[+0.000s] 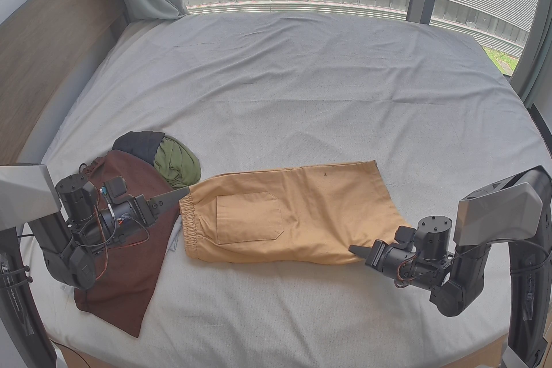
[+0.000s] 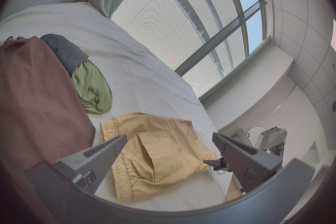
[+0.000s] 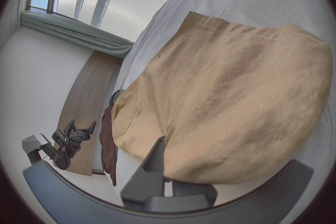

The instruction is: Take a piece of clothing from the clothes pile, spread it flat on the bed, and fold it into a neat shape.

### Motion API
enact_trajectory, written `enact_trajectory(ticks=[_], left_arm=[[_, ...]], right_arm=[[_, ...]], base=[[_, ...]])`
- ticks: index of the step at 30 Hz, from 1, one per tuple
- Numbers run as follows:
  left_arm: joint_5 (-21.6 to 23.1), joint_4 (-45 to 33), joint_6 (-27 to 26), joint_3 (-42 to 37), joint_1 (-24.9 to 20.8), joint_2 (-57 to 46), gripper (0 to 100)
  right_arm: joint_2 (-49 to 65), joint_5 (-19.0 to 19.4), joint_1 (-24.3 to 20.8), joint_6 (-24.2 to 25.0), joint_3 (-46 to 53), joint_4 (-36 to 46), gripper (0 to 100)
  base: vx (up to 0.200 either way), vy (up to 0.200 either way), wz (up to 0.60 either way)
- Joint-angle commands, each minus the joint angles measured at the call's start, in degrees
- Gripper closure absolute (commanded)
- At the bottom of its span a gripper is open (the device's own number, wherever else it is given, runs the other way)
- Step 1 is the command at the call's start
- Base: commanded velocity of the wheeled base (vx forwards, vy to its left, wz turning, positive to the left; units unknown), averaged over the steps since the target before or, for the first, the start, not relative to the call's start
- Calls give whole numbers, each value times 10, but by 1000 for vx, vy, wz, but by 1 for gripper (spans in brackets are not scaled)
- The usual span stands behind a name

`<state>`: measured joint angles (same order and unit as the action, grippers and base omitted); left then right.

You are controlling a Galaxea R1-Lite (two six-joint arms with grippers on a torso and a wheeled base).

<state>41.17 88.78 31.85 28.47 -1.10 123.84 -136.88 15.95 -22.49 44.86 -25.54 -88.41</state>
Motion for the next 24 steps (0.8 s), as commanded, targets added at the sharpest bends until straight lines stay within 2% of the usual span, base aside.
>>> enact_trajectory(ticks=[1, 8, 19, 20, 24], left_arm=[[1, 2, -8, -3, -1, 1, 0], [1, 2, -21, -3, -2, -1, 0], [-1, 2, -21, 12, -1, -4, 0], [-1, 2, -21, 12, -1, -4, 0], [-1, 2, -21, 17, 0, -5, 0]], right_arm=[[12, -1, -4, -7, 30, 0, 100], [9, -20, -8, -9, 31, 1, 100], [4, -21, -10, -11, 30, 0, 100], [5, -21, -10, -14, 31, 0, 0], [9, -21, -11, -21, 44, 1, 0]], base=[[0, 0, 0], [0, 0, 0], [0, 0, 0], [0, 0, 0], [0, 0, 0]])
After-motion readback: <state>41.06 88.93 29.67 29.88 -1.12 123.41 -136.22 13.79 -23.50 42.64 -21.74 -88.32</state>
